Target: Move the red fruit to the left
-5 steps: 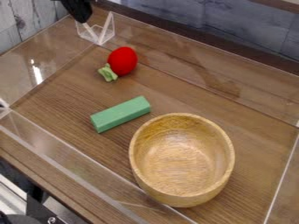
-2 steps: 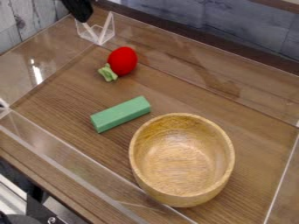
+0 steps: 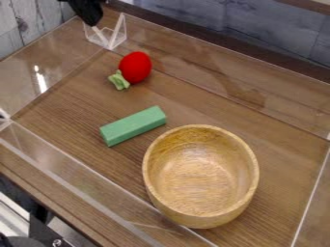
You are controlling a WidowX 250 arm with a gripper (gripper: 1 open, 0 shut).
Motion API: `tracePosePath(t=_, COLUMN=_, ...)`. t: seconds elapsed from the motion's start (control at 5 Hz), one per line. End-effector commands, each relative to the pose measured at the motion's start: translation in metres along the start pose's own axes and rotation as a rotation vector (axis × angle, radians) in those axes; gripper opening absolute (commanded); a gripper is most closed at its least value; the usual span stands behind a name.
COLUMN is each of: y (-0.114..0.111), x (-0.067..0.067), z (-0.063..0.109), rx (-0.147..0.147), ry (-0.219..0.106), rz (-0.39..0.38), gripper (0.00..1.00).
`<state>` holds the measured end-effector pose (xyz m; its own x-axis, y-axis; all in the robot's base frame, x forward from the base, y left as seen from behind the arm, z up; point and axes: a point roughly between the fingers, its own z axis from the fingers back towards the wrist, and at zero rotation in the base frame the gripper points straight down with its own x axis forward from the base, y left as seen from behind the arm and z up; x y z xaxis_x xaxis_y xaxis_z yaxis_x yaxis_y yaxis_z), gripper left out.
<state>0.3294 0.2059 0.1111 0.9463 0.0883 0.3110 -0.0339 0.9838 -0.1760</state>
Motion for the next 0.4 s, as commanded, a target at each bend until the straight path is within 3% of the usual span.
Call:
tracePosePath(t=0.0, y=-0.0003, x=0.0095, z=0.0271, rx=0.042, ry=-0.068, rz=-0.022, gripper=0.0)
tracePosePath(t=0.2, y=-0.0006, x=0.0096, z=0.029, rx=0.041, ry=-0.072, rz=-0.024, gripper=0.0)
